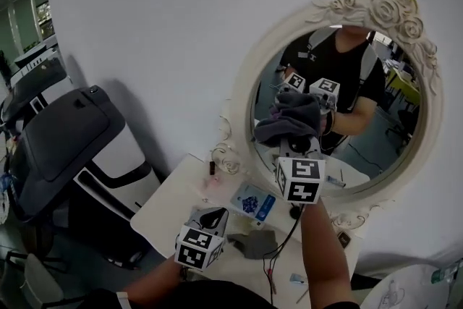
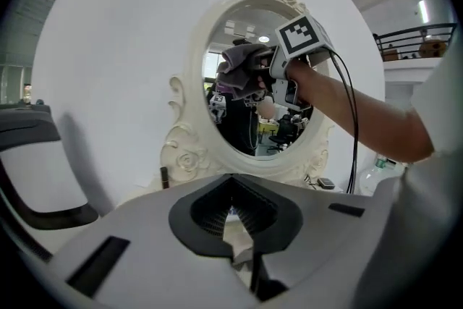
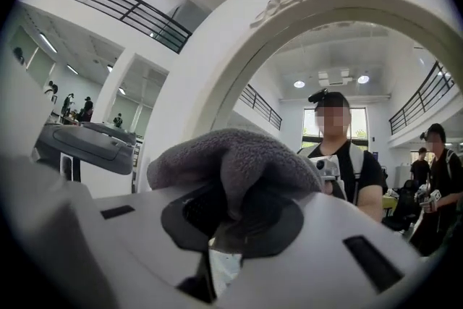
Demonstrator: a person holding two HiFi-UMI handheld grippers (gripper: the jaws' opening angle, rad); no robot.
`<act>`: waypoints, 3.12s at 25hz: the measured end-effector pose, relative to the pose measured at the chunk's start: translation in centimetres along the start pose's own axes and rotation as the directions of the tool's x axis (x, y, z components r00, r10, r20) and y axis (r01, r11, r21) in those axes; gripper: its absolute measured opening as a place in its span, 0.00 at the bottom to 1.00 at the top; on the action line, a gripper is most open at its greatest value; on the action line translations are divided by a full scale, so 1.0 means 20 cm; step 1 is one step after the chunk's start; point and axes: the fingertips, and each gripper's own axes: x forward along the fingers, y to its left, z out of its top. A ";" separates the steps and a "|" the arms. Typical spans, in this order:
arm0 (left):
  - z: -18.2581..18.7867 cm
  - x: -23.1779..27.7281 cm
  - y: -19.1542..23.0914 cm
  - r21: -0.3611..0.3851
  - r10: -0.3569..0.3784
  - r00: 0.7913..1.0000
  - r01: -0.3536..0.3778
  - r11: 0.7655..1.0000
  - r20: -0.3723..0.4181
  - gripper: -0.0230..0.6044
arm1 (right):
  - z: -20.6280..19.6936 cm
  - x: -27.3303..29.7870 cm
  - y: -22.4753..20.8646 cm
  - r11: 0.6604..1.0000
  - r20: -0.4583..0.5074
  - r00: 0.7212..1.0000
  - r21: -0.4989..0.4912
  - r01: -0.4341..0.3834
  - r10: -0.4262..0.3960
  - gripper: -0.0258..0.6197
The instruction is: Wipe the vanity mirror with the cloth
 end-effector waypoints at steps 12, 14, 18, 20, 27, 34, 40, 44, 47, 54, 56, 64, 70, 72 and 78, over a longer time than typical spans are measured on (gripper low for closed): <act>-0.10 -0.17 0.28 -0.066 0.135 0.991 -0.136 0.989 -0.024 0.05 | -0.13 0.26 0.24 1.000 -0.029 0.999 -0.023 0.015 -0.016 0.12; -0.09 -0.13 0.25 -0.057 0.106 0.994 -0.107 0.993 -0.024 0.05 | -0.16 0.23 0.21 0.999 -0.038 0.999 -0.028 0.020 -0.022 0.12; -0.08 -0.03 0.13 -0.028 0.024 0.999 -0.025 0.999 -0.037 0.05 | -0.26 0.12 0.11 0.998 -0.071 0.997 -0.044 0.035 -0.038 0.12; -0.07 0.03 0.06 -0.008 -0.022 0.999 0.022 1.000 -0.040 0.05 | -0.29 0.05 0.04 0.997 -0.085 0.995 -0.054 0.047 -0.051 0.12; -0.03 0.19 -0.23 0.048 -0.184 0.981 0.187 0.981 -0.058 0.05 | -0.38 -0.23 -0.31 0.991 -0.133 0.983 -0.055 0.119 -0.125 0.12; 0.01 0.31 -0.50 0.094 -0.311 0.948 0.316 0.944 -0.067 0.05 | -0.49 -0.59 -0.74 0.968 -0.196 0.950 0.017 0.250 -0.242 0.12; 0.02 0.34 -0.65 0.118 -0.364 0.928 0.372 0.921 -0.080 0.05 | -0.58 -0.82 -1.01 0.921 -0.246 0.892 -0.006 0.390 -0.379 0.12; 0.02 0.35 -0.71 0.132 -0.383 0.919 0.392 0.910 -0.090 0.05 | -0.58 -0.91 -1.08 0.895 -0.255 0.861 -0.038 0.445 -0.439 0.12; 0.02 0.34 -0.72 0.141 -0.381 0.921 0.390 0.910 -0.085 0.05 | -0.59 -0.88 -1.01 0.900 -0.251 0.867 -0.043 0.435 -0.431 0.11; 0.02 0.29 -0.54 0.118 -0.296 0.952 0.303 0.946 -0.073 0.05 | -0.66 -0.55 -0.44 0.984 -0.233 0.958 0.020 0.177 -0.168 0.11; 0.02 0.25 -0.44 0.104 -0.249 0.966 0.254 0.962 -0.064 0.05 | -0.69 -0.42 -0.31 0.991 -0.231 0.966 0.051 0.126 -0.111 0.11; -0.06 0.04 0.00 0.020 -0.038 0.998 0.039 0.999 -0.055 0.05 | -0.68 -0.03 0.13 0.994 -0.218 0.975 0.105 -0.008 0.031 0.11; -0.10 -0.04 0.12 0.004 0.016 0.998 -0.015 1.000 -0.055 0.05 | -0.80 0.11 0.21 0.995 -0.285 0.958 0.089 0.044 -0.017 0.11; -0.10 -0.03 0.12 0.003 0.012 0.998 -0.012 1.000 -0.059 0.05 | -0.82 0.11 0.21 0.996 -0.296 0.955 0.076 0.045 -0.020 0.11; -0.08 0.03 0.03 0.022 -0.045 0.997 0.046 0.999 -0.058 0.05 | -0.90 0.03 0.11 0.996 -0.342 0.939 0.056 0.064 -0.041 0.11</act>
